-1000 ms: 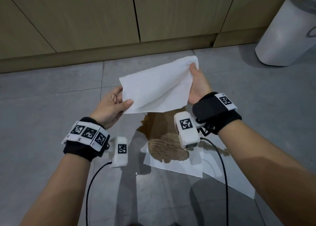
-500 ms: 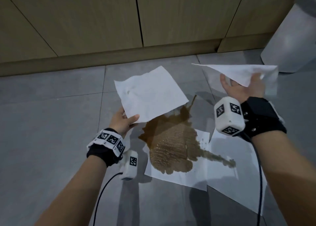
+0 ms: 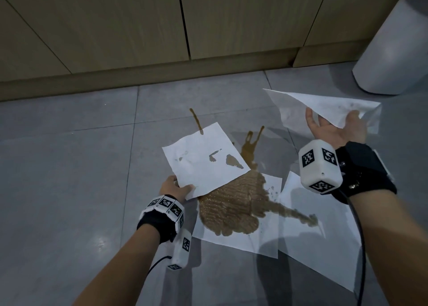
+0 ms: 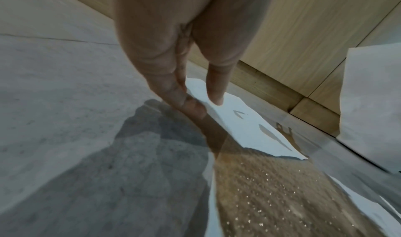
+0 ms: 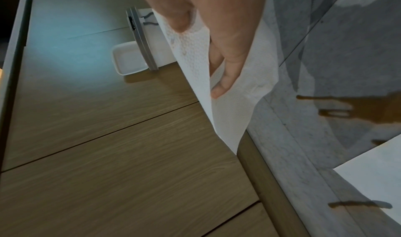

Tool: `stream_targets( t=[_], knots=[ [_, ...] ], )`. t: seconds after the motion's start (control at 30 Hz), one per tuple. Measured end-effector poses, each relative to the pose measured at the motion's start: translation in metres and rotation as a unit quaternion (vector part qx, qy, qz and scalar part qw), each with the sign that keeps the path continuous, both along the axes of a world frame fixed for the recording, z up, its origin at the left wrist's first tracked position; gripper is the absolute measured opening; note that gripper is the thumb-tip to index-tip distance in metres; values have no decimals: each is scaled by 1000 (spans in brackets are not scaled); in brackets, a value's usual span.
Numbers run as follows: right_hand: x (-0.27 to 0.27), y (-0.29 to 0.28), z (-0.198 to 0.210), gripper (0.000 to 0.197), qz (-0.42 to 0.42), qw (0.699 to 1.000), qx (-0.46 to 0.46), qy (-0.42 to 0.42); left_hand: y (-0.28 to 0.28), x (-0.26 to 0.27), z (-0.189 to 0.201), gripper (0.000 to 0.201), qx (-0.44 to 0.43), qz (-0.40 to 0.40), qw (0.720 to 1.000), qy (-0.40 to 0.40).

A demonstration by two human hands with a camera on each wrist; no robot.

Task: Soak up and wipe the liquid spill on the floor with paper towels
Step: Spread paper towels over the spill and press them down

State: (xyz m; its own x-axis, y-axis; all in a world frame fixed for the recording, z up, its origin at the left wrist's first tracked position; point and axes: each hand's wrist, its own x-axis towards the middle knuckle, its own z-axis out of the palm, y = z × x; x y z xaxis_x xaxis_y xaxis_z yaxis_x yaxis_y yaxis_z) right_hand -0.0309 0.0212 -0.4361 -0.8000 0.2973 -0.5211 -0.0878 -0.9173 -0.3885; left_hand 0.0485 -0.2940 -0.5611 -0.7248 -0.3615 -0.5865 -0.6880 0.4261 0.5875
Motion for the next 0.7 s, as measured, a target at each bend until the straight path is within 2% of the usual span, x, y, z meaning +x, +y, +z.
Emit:
stream_targets(
  t=[0.17,0.3,0.47,0.53,0.7],
  knots=[
    [2,-4,0,45,16,1000,4,-15,1,1,4,57,-17,-7,1000,-20],
    [2,-5,-3,47,21,999,11,-23,3,6,4,64,6,25,999,-20],
    [3,-6,-1,47,27,999,18,-27,6,10,3,57,2,37,999,-30],
    [5,-7,-1,47,30,999,19,-26,7,11,3,51,-13,31,999,-27],
    [7,-8,0,46,42,999,9,-21,13,14,9,55,-65,-11,998,-7]
  ],
)
